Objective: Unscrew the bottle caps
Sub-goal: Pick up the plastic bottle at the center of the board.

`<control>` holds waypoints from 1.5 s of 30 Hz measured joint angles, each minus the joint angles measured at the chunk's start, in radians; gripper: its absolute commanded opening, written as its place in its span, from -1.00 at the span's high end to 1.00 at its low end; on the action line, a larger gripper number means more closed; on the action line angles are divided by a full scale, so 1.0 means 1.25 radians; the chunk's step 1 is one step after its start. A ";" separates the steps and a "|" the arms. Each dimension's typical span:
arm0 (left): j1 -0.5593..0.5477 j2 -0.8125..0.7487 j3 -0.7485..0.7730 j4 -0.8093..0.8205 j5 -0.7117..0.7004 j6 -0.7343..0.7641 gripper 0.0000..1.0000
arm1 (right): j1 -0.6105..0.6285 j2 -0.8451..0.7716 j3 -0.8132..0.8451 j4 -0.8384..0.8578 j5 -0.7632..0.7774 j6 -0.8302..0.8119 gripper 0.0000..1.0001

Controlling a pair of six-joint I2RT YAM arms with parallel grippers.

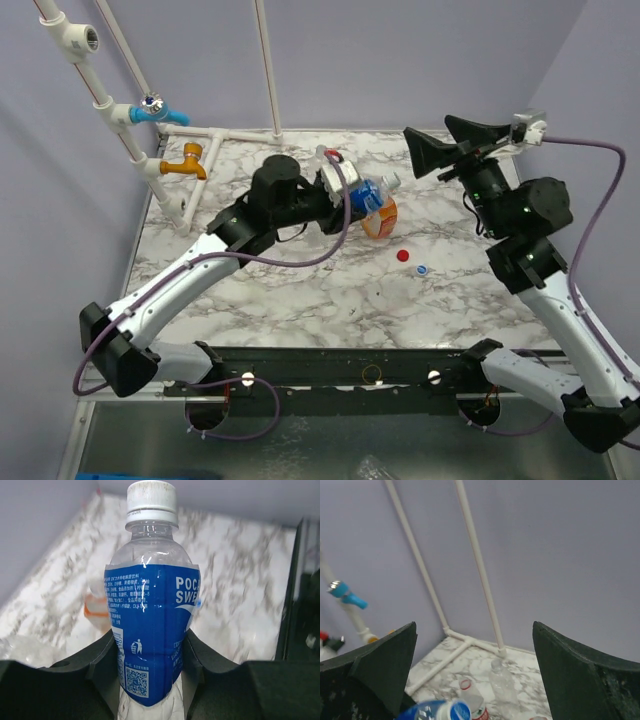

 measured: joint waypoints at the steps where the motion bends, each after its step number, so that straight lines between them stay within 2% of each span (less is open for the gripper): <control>1: 0.001 -0.006 0.007 0.024 0.003 -0.056 0.75 | 0.000 -0.020 0.005 0.000 -0.026 0.006 -1.00; 8: 0.046 -0.068 0.174 0.161 0.040 -0.343 0.75 | 0.000 -0.085 0.035 -0.020 -0.225 0.054 -0.99; 15: 0.051 -0.078 0.219 0.201 0.092 -0.468 0.76 | 0.000 -0.030 0.063 -0.014 -0.536 0.110 -1.00; 19: 0.063 -0.079 0.245 0.209 0.103 -0.517 0.77 | 0.000 0.025 0.061 0.031 -0.637 0.155 -1.00; 24: 0.082 -0.096 0.248 0.225 0.117 -0.559 0.76 | 0.000 0.085 0.055 0.134 -0.720 0.238 -0.99; 33: 0.095 -0.115 0.240 0.251 0.125 -0.587 0.76 | 0.004 0.244 0.036 0.509 -0.798 0.511 -1.00; 42: 0.098 -0.114 0.209 0.265 0.138 -0.575 0.76 | 0.053 0.300 0.067 0.546 -0.804 0.557 -1.00; 45: 0.098 -0.108 0.192 0.266 0.148 -0.559 0.77 | 0.056 0.301 0.080 0.559 -0.804 0.566 -0.93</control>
